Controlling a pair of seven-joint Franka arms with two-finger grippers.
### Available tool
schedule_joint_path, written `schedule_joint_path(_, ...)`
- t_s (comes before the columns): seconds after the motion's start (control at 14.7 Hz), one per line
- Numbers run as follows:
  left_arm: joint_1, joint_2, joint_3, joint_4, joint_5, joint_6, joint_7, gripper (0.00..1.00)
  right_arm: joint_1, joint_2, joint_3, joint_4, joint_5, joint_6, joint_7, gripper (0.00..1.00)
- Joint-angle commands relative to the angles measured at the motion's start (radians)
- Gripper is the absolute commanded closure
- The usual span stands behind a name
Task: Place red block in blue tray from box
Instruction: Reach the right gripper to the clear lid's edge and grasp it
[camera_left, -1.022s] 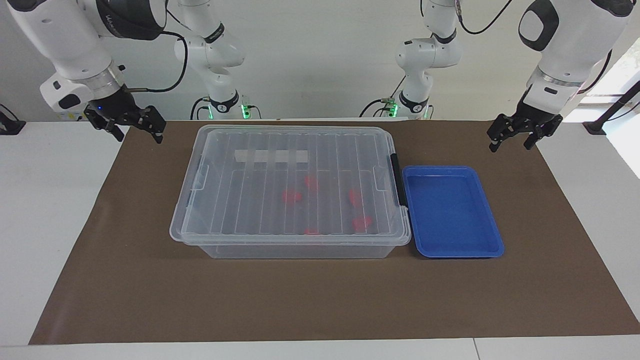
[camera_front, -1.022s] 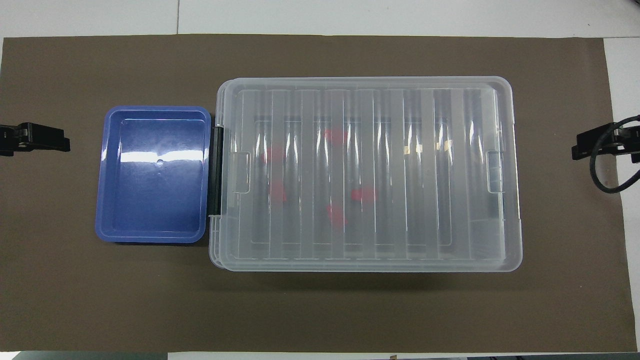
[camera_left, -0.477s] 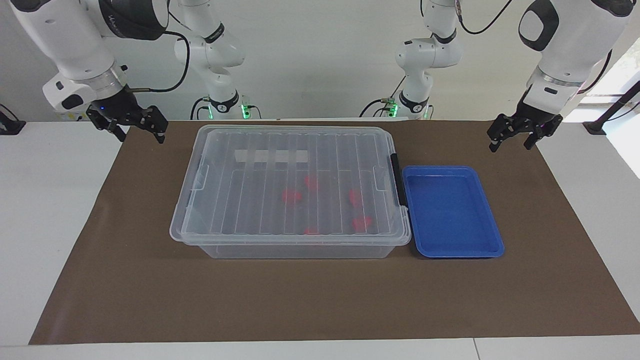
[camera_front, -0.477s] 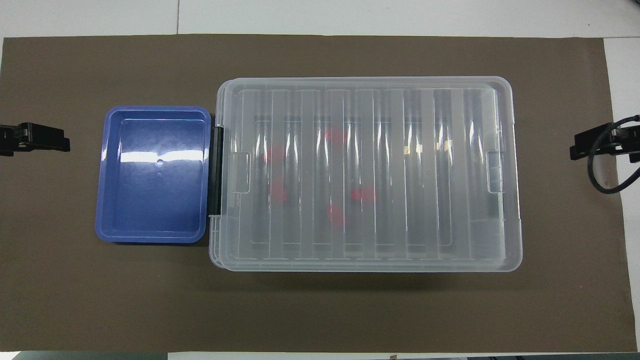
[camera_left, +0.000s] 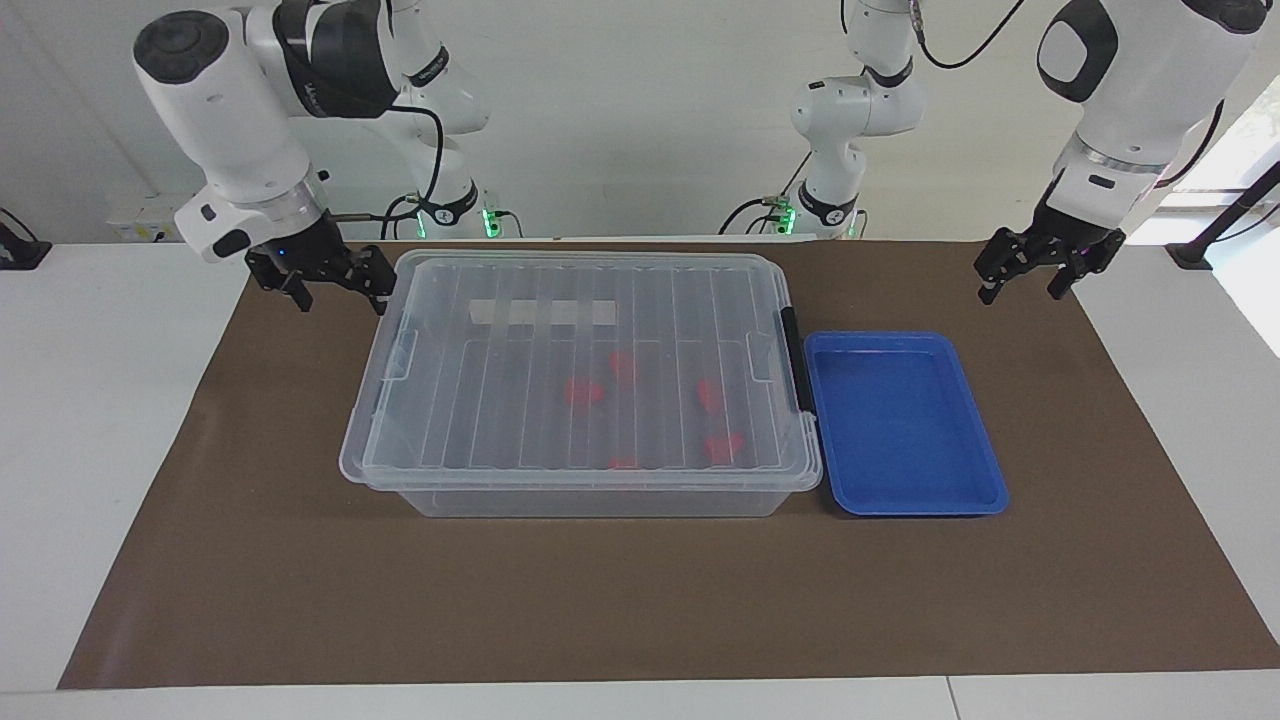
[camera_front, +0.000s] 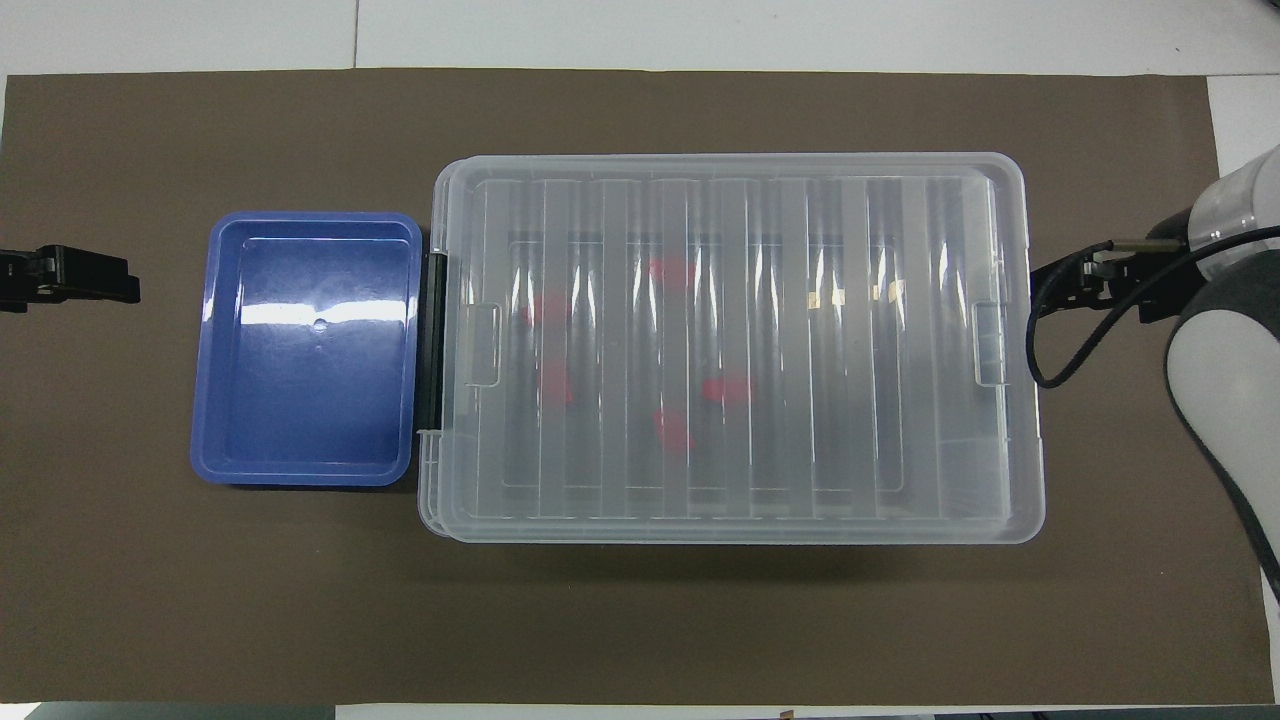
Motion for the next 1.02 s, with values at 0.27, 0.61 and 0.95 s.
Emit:
schedule_joint_path(0.27, 0.010, 0.008, -0.002, 0.015, -0.018, -0.021, 0.012, 0.00, -0.005, -0.018, -0.001, -0.163, 0.019, 0.119, 0.034, 0.00)
schedule_joint_path(0.61, 0.010, 0.008, -0.002, 0.015, -0.018, -0.021, 0.012, 0.00, -0.009, -0.027, -0.005, -0.219, 0.019, 0.134, 0.026, 0.00)
schedule_joint_path(0.95, 0.010, 0.008, -0.002, 0.015, -0.018, -0.021, 0.012, 0.00, -0.010, -0.029, -0.007, -0.233, 0.019, 0.136, 0.025, 0.00)
